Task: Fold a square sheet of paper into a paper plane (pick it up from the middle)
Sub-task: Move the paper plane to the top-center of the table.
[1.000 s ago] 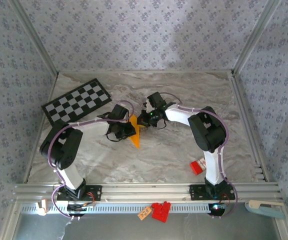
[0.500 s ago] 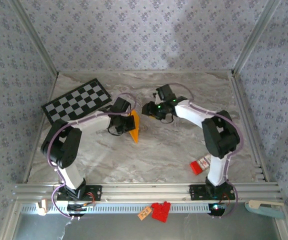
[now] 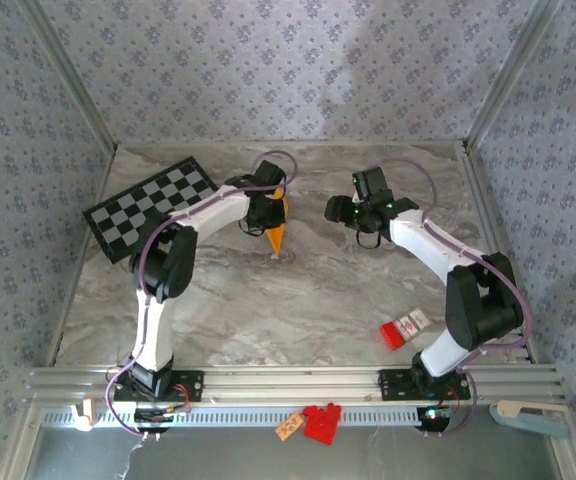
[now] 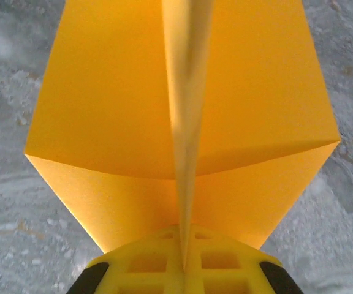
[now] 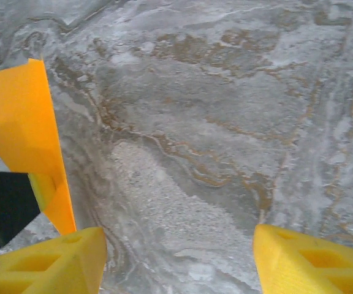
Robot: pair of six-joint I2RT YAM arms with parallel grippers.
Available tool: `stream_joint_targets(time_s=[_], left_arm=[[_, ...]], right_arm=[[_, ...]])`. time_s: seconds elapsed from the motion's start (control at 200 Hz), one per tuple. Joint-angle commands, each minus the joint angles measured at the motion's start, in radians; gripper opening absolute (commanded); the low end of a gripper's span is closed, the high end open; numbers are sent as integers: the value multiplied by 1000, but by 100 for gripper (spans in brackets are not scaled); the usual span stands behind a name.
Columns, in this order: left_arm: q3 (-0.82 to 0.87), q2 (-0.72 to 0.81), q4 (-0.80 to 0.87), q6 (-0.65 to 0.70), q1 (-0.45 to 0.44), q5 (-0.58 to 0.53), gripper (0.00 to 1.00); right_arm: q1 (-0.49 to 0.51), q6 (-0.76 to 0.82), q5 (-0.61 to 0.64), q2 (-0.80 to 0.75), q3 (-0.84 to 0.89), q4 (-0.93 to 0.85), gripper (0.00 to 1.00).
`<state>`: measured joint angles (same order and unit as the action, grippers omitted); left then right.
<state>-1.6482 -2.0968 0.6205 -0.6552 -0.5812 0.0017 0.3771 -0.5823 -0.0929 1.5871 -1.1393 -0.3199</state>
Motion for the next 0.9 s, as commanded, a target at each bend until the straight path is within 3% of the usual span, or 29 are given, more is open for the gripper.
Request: stream_joint_targets(time_s=[0.0, 0.35, 0.895], left_arm=[[-81, -60, 96, 9, -13, -55, 6], [-173, -147, 143, 43, -18, -44, 10], [-197, -189, 159, 46, -23, -25, 27]], right_arm=[[-18, 22, -14, -8, 0, -14, 65], [-36, 1, -78, 7, 22, 13, 64], [-37, -17, -103, 29, 25, 21, 63]])
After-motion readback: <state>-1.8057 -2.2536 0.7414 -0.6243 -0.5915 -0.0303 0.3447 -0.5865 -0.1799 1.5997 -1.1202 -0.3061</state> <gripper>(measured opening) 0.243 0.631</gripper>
